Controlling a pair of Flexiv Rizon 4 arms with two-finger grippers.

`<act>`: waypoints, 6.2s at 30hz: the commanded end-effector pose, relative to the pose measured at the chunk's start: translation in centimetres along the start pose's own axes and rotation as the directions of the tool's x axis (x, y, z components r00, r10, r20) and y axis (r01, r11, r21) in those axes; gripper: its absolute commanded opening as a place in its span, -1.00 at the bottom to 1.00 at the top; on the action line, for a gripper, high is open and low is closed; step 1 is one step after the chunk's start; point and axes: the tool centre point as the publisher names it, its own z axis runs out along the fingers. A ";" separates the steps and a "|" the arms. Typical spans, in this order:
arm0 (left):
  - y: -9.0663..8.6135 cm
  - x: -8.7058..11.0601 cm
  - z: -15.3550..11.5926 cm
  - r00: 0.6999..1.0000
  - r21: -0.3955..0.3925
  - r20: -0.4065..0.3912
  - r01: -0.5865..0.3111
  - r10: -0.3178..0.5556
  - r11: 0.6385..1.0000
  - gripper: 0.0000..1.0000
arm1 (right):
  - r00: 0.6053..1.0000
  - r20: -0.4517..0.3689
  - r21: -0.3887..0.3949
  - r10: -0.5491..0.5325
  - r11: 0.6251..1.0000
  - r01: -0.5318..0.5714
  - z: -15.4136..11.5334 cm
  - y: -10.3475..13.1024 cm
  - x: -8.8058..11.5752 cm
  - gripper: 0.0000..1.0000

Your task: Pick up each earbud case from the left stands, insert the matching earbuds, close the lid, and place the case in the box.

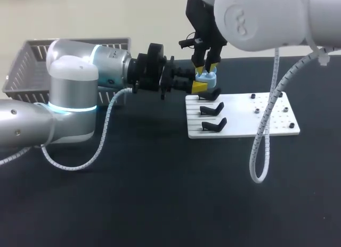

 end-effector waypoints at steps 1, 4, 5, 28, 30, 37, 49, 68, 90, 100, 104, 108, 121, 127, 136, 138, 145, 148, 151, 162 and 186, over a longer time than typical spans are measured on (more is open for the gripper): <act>0.0 0.1 0.0 1.000 -0.002 0.002 -0.002 0.002 1.000 -1.00 | 1.000 -0.002 0.008 0.002 1.000 -0.002 0.1 0.2 -0.1 -1.00; 0.0 0.1 0.0 1.000 -0.002 0.002 -0.002 0.002 1.000 -1.00 | 1.000 -0.002 0.023 -0.001 1.000 0.001 0.3 0.2 -0.1 -1.00; 0.0 0.1 0.0 1.000 -0.002 0.002 -0.002 0.002 1.000 -1.00 | 1.000 -0.002 0.023 -0.001 1.000 0.001 0.3 0.2 -0.1 -1.00; 0.0 0.1 0.0 1.000 -0.002 0.002 -0.002 0.002 1.000 -1.00 | 1.000 -0.019 0.025 0.010 1.000 -0.009 0.8 -0.3 -0.3 -1.00; 0.0 0.1 0.0 1.000 -0.002 0.002 -0.002 0.002 1.000 -1.00 | 1.000 -0.017 0.021 0.008 1.000 -0.007 0.8 -0.4 -0.3 -1.00; 0.0 0.1 0.0 1.000 -0.002 0.002 -0.002 0.002 1.000 -1.00 | 1.000 -0.022 0.021 0.008 1.000 -0.008 1.1 -0.4 -0.5 -1.00; 0.0 0.1 0.0 1.000 -0.002 0.002 -0.002 0.002 1.000 -1.00 | 0.999 -0.031 0.024 0.005 1.000 -0.005 1.5 -0.6 -0.8 -1.00; 0.0 0.1 0.0 1.000 -0.002 0.002 -0.002 0.002 1.000 -1.00 | 0.992 0.039 -0.127 0.119 0.985 -0.113 -2.5 -1.8 -0.4 1.00; 0.0 0.1 0.0 1.000 -0.002 0.002 -0.002 0.002 1.000 -1.00 | 0.881 0.109 -0.065 0.460 0.888 -0.456 2.6 -8.2 -5.6 1.00; 0.0 0.1 0.0 1.000 -0.002 0.002 -0.002 0.002 1.000 -1.00 | 0.887 0.058 -0.012 0.459 0.888 -0.459 3.4 -8.9 -4.4 1.00; 0.0 0.1 0.0 1.000 -0.002 0.002 -0.002 0.002 1.000 -1.00 | 0.888 0.034 -0.011 0.459 0.889 -0.459 3.3 -8.8 -4.0 1.00; 0.0 0.1 0.0 1.000 -0.002 0.002 -0.002 0.002 1.000 -1.00 | 0.892 0.011 -0.003 0.451 0.893 -0.451 3.3 -8.3 -3.5 1.00; 0.0 0.1 0.0 1.000 -0.002 0.002 -0.002 0.002 1.000 -1.00 | 0.902 -0.023 0.001 0.431 0.903 -0.431 2.4 -6.9 -2.1 1.00; 0.0 0.1 0.0 1.000 -0.002 0.002 -0.002 0.002 1.000 -1.00 | 0.900 -0.038 0.007 0.433 0.901 -0.433 2.3 -6.9 -1.5 1.00; 0.0 0.1 0.0 1.000 -0.002 0.002 -0.002 0.002 1.000 -1.00 | 0.900 -0.068 0.024 0.431 0.902 -0.430 2.8 -7.0 -0.9 1.00; 0.0 0.1 0.0 1.000 -0.002 0.002 -0.002 0.002 1.000 -1.00 | 0.898 -0.071 0.020 0.434 0.901 -0.433 2.9 -7.0 -0.9 1.00; 0.0 0.1 0.0 1.000 -0.002 0.002 -0.002 0.002 1.000 -1.00 | 0.905 0.052 -0.093 0.423 0.904 -0.418 0.1 -8.1 -0.9 1.00; 0.0 0.1 0.0 1.000 -0.002 0.002 -0.002 0.002 1.000 -1.00 | 0.914 0.105 -0.169 0.393 0.912 -0.373 -2.4 -8.6 -0.2 1.00; 0.0 0.1 0.0 1.000 -0.002 0.002 -0.002 0.002 1.000 -1.00 | 0.922 0.163 -0.185 0.351 0.929 -0.321 -4.4 -8.7 1.1 1.00; 0.0 0.1 0.0 1.000 -0.002 0.002 -0.002 0.002 1.000 -1.00 | 0.858 0.387 -0.189 0.337 0.940 -0.284 -6.8 -9.4 7.1 1.00; -4.9 -5.4 -10.7 0.983 -0.497 -0.140 0.033 -0.117 0.867 -1.00 | 0.831 0.439 -0.228 0.343 0.936 -0.267 -6.3 -8.5 8.2 1.00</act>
